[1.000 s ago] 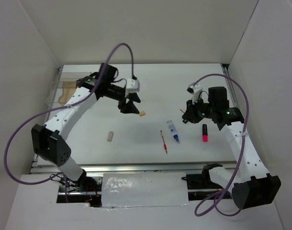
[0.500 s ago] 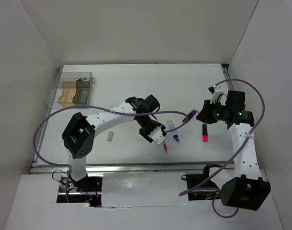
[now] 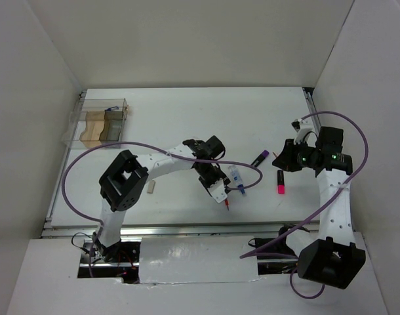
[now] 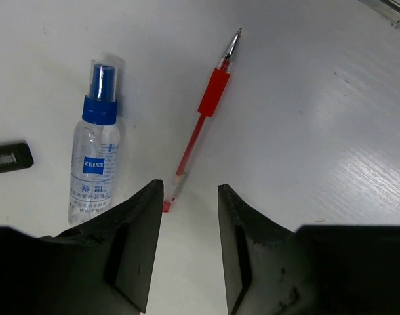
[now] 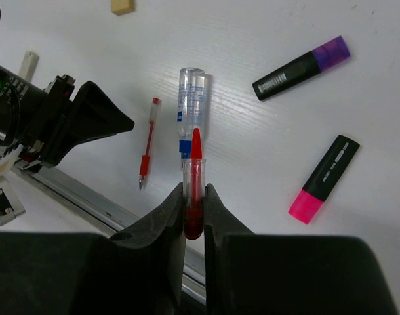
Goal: Sort the stationery into containers
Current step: Pick up the pen from the center of the board.
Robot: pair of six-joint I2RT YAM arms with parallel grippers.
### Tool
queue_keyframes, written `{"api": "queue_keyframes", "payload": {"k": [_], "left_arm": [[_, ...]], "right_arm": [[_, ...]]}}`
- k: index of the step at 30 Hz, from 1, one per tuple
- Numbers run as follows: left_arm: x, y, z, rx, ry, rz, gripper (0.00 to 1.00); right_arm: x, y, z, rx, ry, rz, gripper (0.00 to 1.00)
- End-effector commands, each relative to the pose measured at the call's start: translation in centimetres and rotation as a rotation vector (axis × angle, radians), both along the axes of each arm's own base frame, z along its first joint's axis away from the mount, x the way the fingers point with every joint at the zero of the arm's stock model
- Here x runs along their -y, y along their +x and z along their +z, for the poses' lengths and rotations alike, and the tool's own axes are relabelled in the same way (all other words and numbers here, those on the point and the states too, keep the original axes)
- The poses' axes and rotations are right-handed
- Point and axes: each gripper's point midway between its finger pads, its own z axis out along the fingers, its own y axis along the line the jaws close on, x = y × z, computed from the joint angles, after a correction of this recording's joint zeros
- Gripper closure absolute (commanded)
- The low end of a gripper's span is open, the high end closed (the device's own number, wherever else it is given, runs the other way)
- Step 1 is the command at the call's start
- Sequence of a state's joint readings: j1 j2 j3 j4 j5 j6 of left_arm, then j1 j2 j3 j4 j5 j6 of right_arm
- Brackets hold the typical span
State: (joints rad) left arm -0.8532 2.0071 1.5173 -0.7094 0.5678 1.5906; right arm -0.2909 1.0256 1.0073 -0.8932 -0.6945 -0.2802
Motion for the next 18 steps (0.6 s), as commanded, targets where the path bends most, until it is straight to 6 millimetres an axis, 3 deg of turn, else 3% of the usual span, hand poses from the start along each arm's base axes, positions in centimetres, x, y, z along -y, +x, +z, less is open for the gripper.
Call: {"api": "queue_keyframes", "payload": {"k": [1,5,14,18], "left_arm": [[1.3,-0.7,-0.1,-0.012,-0.067,-0.102,0.50],[1.5,-1.1,-0.9,-0.043,-0.052,-0.137,0.53],[2.6,-0.7,-2.5,-0.066,-0.022,-0.170,0.52],[1.7,-1.0,-3.8,-0.073,0.037,-0.206,0.61]], "right_arm": [[-0.3,-0.6,-0.1,0.013,0.000,0.030,1.00],[-0.2,-0.5,-0.3,0.015,-0.004,0.035,1.00],[0.0,-0.6,-0.7,0.007,-0.013,0.048,1.00],[0.2,-0.6,-0.2,0.031,-0.027,0.056,1.00]]}}
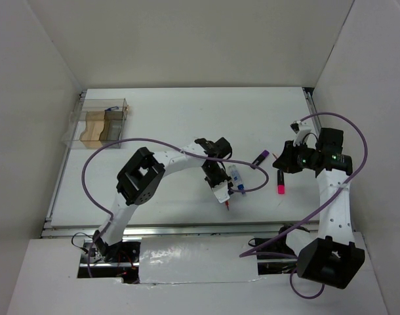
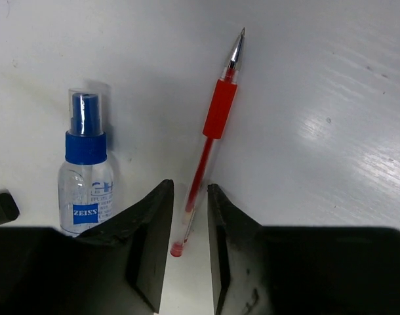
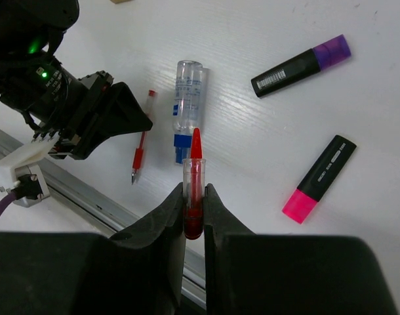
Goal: Sort the stationery into containers
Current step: Pick up the pen from the center of the board.
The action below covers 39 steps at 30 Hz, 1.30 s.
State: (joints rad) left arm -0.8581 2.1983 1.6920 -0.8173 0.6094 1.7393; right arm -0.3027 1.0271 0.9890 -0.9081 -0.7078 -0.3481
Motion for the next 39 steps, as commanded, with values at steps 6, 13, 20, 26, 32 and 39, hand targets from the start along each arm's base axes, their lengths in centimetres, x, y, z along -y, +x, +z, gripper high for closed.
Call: {"api": "queue_keyframes", "payload": {"k": [6,13,20,26,32,39], "left_arm": [[-2.9,-2.2,-1.8,-0.061,0.140,-0.058,0.72],[-5.9,-2.4,-3.1,-0.084,0.307,0.058,0.83],[-9.6,-3.3,-2.7,-0.246,0.423,0.374,0.91],[-12.1,-3.3,-1.8,-0.319,0.391,0.639,0.90],[-14.9,-3.7,-2.0,-0.368,0.407,0.847,0.84],[-15.6,-2.9,-1.9,-0.330,0.343,1.076,0.67]], "right_arm": [[0.2,0.3,1.0,0.030,-0.002,0.028,1.00],[0.3,0.8,1.5,0.033,0.002,0.034,1.00],[0.0,0.9,2.2,0.049,0.005,0.048,1.00],[-1.6,0.9,2.3,0.065,0.000,0.099,1.00],[-2.8,1.2,3.0,0.085,-0.015,0.127,1.00],[-4.2,1.5,3.2,0.091,-0.017,0.157,1.00]]}}
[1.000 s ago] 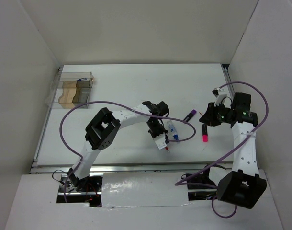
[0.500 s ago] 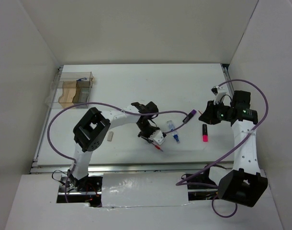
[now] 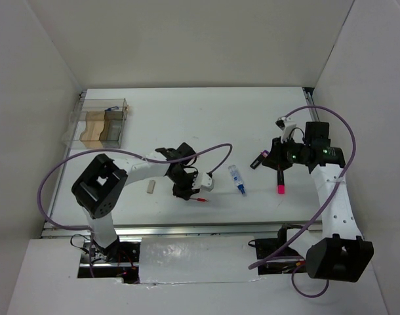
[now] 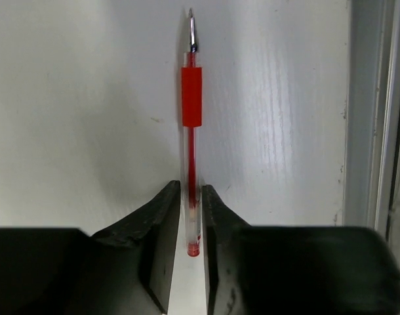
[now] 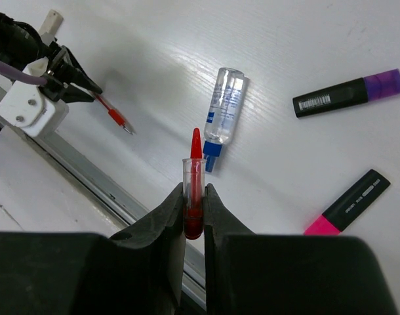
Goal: Sort the stationery into containers
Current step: Pick up the pen from the center of the board.
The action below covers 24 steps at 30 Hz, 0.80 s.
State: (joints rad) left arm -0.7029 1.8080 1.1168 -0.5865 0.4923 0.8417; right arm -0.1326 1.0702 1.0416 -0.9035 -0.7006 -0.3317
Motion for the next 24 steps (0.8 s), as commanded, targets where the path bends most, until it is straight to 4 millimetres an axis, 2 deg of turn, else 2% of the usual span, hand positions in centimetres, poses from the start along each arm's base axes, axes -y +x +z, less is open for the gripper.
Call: {"api": "queue_keyframes", "payload": {"k": [1,5,7,14,20,24], "left_arm": [[-1.7,0.2,-1.1,0.006,0.092,0.165,0.66],[-1.2,0.5,-1.2,0.030,0.063,0.229,0.58],[-1.3,-0.1,-1.5,0.031,0.062,0.222,0.56],[-1.4,0.3,-1.9,0.083,0.076,0.257,0.58],[-1.2,-1.6,-2.6,0.040,0.098,0.149,0.59],[-1.2,-1.4,-3.5,0.022,0.141,0.145,0.61]], "right_arm": [[-0.4,1.2,2.2,0.086,-0.013,0.001,1.00],[-0.8,1.3,2.6,0.099,-0.027,0.008,1.00],[-0.9,1.1,2.6,0.099,-0.034,0.011,1.00],[-1.1,0.8,2.3,0.105,-0.051,0.010,1.00],[-1.2,0.8,2.3,0.107,-0.052,0.016,1.00],[-1.1,0.9,2.5,0.114,-0.062,0.017,1.00]]}}
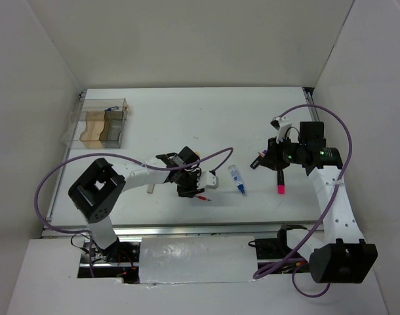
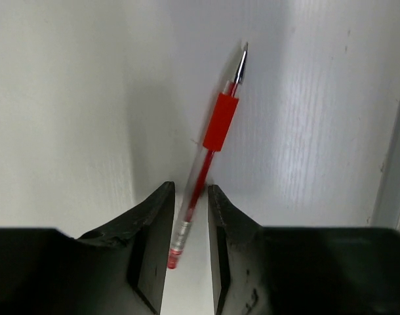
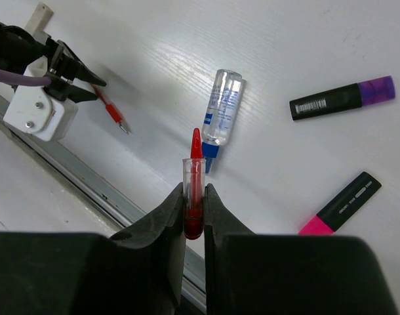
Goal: Sort the stationery into containers
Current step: Pick up the pen from the center of the board.
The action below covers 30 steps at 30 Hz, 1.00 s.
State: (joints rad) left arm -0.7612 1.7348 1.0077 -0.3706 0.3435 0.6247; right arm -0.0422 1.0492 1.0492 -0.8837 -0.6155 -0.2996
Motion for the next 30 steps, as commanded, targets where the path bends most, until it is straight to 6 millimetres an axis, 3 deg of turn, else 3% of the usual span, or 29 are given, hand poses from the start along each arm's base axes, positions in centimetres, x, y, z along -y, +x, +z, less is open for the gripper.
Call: {"api": "queue_keyframes", "payload": {"k": [1,8,10,13,14,17,20,23,30], "left_arm": [[-2.2,-2.2,-3.4,-0.101,0.143,-0.012,0.61],[-2.4,-3.0,-4.3,-0.137,0.200,-0.057,0.61],[-2.6,-3.2,-4.6,-0.153,0.216,-0.059,0.66],[-2.7,-3.6,-4.7,-0.179,0.221,-0.078,0.81],[-2.6,-3.7,-4.6,-0.182,0.217,-0.084,0.90],[-2.0,-3.7,-3.0,-0.185,0.160,-0.091,1.00],[-1.3,-2.8,0.1,-0.141,0.088,-0.082,1.00],[-1.3,-1.1,5.9,0.009,-0.019,-0.064,1.00],[-4.2,3.0,15.0,0.429,-0.053,0.118,1.00]], "right_arm": [[0.0,0.8,2.2,0.089,-0.011,0.000,1.00],[0.1,0.7,1.9,0.087,-0.019,0.002,1.00],[0.1,0.8,1.9,0.089,-0.021,0.002,1.00],[0.1,0.8,1.9,0.092,-0.025,0.004,1.00],[0.1,0.8,1.9,0.096,-0.026,0.004,1.00],[0.1,0.5,1.9,0.096,-0.031,0.012,1.00],[0.1,0.1,1.8,0.090,-0.035,0.027,1.00],[-1.0,-1.1,1.8,0.064,-0.011,0.091,1.00],[-6.6,-6.0,1.0,-0.080,0.125,0.331,1.00]]}}
